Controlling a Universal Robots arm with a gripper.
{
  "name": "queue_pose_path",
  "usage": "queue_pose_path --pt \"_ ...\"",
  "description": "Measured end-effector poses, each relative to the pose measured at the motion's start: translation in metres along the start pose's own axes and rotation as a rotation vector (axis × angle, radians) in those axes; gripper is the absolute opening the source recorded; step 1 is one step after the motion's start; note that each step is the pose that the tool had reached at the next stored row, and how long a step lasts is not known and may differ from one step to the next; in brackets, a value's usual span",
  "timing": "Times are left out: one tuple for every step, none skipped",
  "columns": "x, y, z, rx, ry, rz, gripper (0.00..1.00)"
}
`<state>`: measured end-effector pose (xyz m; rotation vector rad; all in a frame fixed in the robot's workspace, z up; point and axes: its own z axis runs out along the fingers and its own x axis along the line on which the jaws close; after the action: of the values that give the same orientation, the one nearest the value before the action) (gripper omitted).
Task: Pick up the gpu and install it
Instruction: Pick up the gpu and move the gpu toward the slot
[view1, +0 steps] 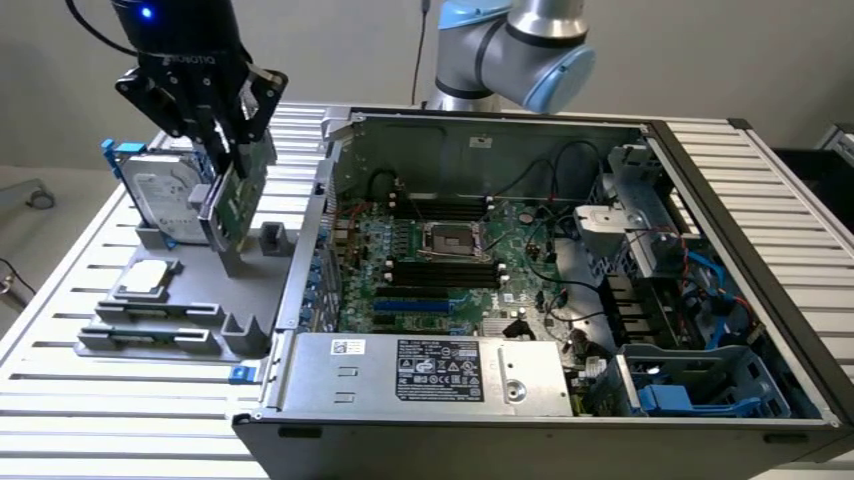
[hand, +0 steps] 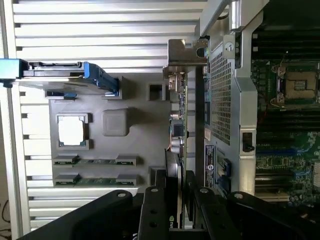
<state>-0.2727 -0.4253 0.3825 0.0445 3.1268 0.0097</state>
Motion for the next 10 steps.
queue_pose_path --pt "-0.002 0.0 -0.0029 -0.0015 0.0 -0.001 0.26" --pt "-0.005 0.0 -0.006 -0.0032 0.0001 -0.002 0.26" --pt "-0.008 0.0 -0.0088 -0.0051 0.0001 -0.002 0.26" --pt "-0.011 0.0 -0.0114 -0.0073 0.0001 -0.003 0.26" --pt "-0.014 -0.0001 -0.0137 -0.0101 0.0003 -0.004 0.26" --pt "-0.018 -0.0004 -0.0157 -0.0137 0.0004 -0.005 0.26" --pt "-0.022 -0.0007 -0.0176 -0.0175 0.0004 -0.005 0.26" --pt "-0.026 -0.001 -0.0197 -0.021 0.0006 -0.005 0.26" --pt "-0.031 -0.0013 -0.0218 -0.0245 0.0007 -0.006 0.26" --pt "-0.035 -0.0017 -0.024 -0.028 0.0007 -0.006 0.26"
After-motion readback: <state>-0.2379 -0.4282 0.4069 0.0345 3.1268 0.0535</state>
